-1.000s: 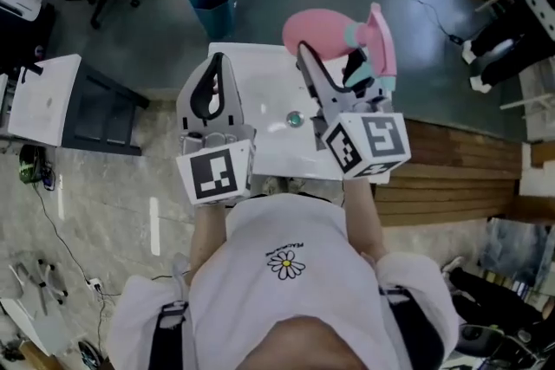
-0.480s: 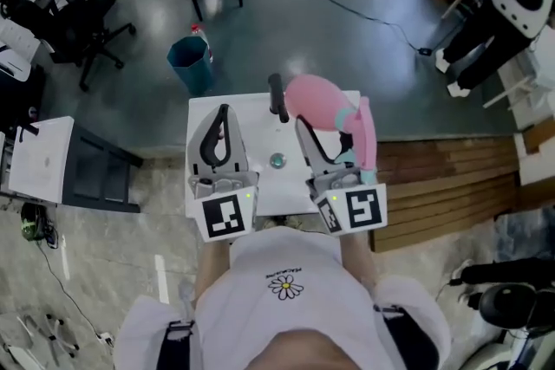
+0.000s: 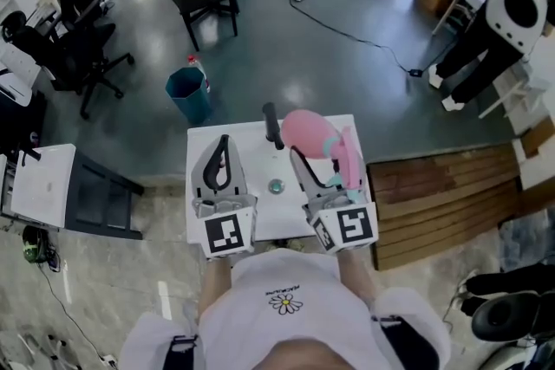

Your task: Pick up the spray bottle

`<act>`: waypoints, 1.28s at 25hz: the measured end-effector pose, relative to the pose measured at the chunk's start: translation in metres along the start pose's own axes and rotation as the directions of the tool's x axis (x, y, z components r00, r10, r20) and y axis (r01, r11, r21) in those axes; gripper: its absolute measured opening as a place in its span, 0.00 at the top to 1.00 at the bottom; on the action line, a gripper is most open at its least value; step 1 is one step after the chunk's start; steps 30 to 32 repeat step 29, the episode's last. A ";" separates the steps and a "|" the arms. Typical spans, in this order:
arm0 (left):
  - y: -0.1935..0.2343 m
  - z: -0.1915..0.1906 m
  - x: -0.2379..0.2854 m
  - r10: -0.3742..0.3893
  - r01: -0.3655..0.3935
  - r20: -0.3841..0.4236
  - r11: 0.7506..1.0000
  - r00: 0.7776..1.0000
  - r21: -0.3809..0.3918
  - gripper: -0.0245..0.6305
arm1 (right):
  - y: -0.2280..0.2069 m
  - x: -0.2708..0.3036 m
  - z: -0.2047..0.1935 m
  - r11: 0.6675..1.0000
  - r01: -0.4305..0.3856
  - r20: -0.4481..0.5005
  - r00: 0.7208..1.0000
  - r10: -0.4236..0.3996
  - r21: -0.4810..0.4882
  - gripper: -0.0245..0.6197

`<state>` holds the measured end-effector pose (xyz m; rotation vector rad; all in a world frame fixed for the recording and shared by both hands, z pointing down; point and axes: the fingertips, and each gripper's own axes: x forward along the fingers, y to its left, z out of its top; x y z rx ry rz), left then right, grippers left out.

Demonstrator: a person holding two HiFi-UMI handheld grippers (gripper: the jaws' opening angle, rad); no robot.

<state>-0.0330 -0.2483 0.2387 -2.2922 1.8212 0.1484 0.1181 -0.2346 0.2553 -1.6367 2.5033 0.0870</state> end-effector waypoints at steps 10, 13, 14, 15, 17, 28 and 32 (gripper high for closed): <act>0.008 0.002 -0.001 0.016 -0.015 0.003 1.000 1.000 -0.012 0.93 | 0.003 0.009 -0.016 1.000 0.005 -0.080 0.997 -0.005 0.009 0.46; 0.011 0.001 0.000 0.020 -0.020 0.001 0.999 1.000 -0.035 0.93 | 0.003 0.011 -0.016 1.000 0.002 -0.084 0.996 -0.002 -0.001 0.46; 0.013 0.001 0.000 0.022 -0.022 0.004 0.999 1.000 -0.035 0.93 | 0.004 0.011 -0.016 1.000 0.001 -0.088 0.996 -0.001 -0.005 0.46; 0.015 0.001 0.000 0.023 -0.022 0.012 0.999 1.000 -0.027 0.93 | 0.005 0.011 -0.017 1.000 0.000 -0.091 0.996 0.000 -0.006 0.46; 0.017 0.001 -0.001 0.024 -0.023 0.027 1.000 0.999 -0.010 0.93 | 0.005 0.011 -0.020 1.000 0.003 -0.099 0.995 -0.004 -0.006 0.46; 0.027 -0.005 0.002 0.050 -0.051 -0.016 0.998 0.999 -0.039 0.93 | 0.008 0.018 -0.029 1.000 0.000 -0.118 0.993 0.000 0.006 0.46; 0.027 -0.005 0.002 0.051 -0.052 -0.021 0.998 0.998 -0.038 0.93 | 0.007 0.018 -0.029 1.000 0.002 -0.118 0.993 -0.001 0.008 0.46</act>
